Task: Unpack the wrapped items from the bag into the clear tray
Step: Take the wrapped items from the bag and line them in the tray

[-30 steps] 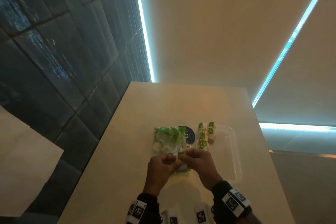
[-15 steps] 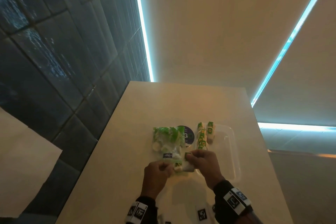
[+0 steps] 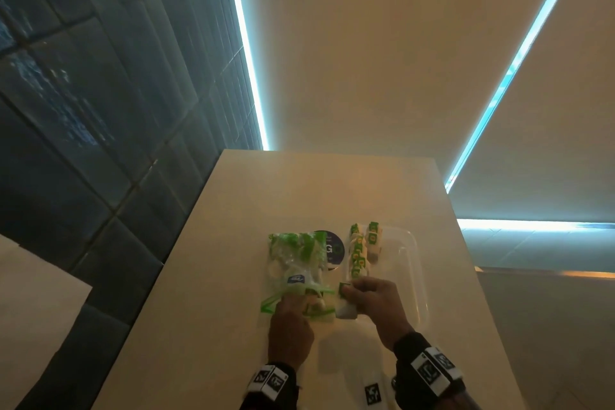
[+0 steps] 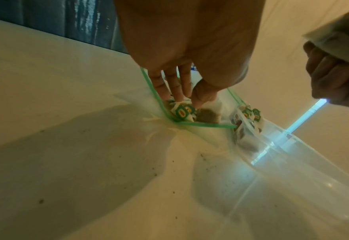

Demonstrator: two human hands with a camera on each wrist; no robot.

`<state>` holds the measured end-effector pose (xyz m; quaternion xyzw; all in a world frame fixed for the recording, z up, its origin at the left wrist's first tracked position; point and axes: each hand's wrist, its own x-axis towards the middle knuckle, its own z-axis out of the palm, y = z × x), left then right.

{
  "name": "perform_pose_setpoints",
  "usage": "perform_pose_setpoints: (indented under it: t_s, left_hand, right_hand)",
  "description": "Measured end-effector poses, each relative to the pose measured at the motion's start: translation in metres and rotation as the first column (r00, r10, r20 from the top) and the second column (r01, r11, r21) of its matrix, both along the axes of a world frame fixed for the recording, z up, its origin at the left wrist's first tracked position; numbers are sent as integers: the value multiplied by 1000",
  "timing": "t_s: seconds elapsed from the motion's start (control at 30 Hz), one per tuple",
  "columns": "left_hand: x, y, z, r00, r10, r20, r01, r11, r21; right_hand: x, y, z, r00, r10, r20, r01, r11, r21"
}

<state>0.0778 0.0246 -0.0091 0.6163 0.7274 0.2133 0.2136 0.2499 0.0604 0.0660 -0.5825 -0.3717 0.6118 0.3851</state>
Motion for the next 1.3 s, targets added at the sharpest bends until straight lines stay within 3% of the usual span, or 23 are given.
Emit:
perform_pose_setpoints:
  t_s: [0.2, 0.37, 0.53, 0.8, 1.03, 1.3]
  left_hand:
    - [4, 10, -11, 992, -1, -129, -5, 999, -45]
    - [1, 12, -6, 979, 81, 188, -62, 992, -107]
    - [0, 3, 6, 886, 199, 418, -154, 978, -141]
    - [-10, -6, 39, 642, 294, 708, -194, 956, -221]
    - [-12, -15, 53, 593, 201, 780, -167, 978, -125]
    - [-13, -18, 59, 432, 204, 878, -155, 976, -151]
  right_hand:
    - [8, 0, -4, 999, -44, 10, 44, 999, -12]
    - [13, 0, -5, 999, -40, 4, 40, 999, -33]
    - [17, -2, -10, 999, 29, -45, -33, 996, -79]
    - [0, -5, -14, 985, 145, -94, -159, 975, -153]
    - [-9, -6, -9, 964, 187, -191, -214, 967, -135]
    - [-14, -10, -2, 966, 260, -14, -259, 966, 20]
